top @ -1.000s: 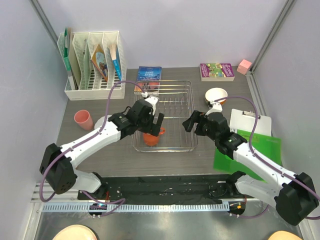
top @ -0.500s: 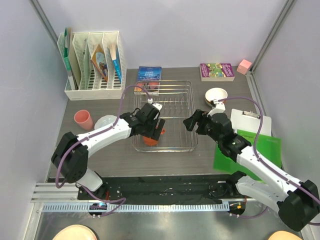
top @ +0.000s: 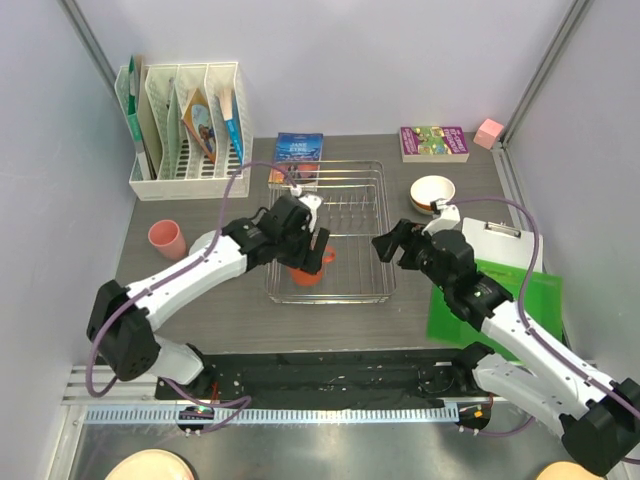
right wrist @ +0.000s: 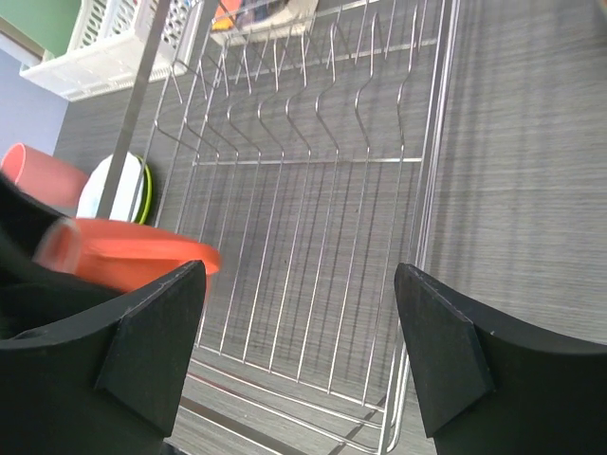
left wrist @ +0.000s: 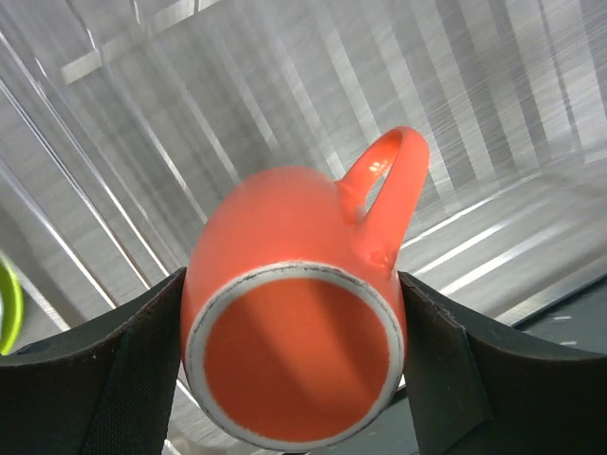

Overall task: Unload the mixed dishes from the dish rack
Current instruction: Pick up the cup from the dish rack, then place the cup at the center of the board.

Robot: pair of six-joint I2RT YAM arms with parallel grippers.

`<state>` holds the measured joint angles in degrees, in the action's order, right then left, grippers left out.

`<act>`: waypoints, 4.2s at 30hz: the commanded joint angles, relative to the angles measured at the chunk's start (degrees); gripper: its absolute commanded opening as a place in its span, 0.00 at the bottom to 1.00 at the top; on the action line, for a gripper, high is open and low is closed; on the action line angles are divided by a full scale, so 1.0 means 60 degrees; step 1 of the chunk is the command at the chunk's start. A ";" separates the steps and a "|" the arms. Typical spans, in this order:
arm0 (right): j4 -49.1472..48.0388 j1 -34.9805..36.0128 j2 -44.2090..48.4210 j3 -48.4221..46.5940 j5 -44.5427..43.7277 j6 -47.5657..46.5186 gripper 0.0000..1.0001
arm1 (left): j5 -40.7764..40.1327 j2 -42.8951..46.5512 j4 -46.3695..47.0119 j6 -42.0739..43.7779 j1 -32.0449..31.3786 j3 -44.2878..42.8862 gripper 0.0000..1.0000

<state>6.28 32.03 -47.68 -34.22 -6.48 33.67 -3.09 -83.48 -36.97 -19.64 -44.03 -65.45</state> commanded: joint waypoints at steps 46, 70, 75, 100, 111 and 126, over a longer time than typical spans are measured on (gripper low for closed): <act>-0.6084 0.0023 0.0274 0.0152 0.1504 0.1185 0.87 | 0.8484 -0.0720 1.7925 -1.2752 0.2901 0.2017 0.01; -0.6132 0.0023 -0.1942 -0.1373 0.2532 0.1039 0.01 | 0.8981 -0.1364 1.7720 -1.2811 0.2636 0.1959 0.21; -0.4551 0.0037 -0.0581 -0.1474 0.1185 0.0280 0.01 | 0.8836 -0.1277 1.6933 -1.2548 0.2958 0.1885 0.70; 0.4972 -0.0006 -0.1076 -0.4639 -0.6403 0.1081 0.01 | -0.0083 0.1125 0.0714 -0.8518 0.3749 -0.0137 1.00; 0.6189 -0.2068 -0.3346 -0.5239 -0.3991 0.1273 0.01 | -0.0525 0.1374 -0.0692 -0.9295 0.3749 -0.0312 0.99; 0.5881 -0.3185 -0.6437 -0.5884 -0.1513 0.0790 0.01 | 0.0178 0.1741 -0.0196 -0.9179 0.3735 0.0669 0.99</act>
<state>45.34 13.37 -85.06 -65.49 -18.24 39.38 -3.90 -73.03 -39.81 -74.94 -21.71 -62.67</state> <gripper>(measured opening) 0.130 0.994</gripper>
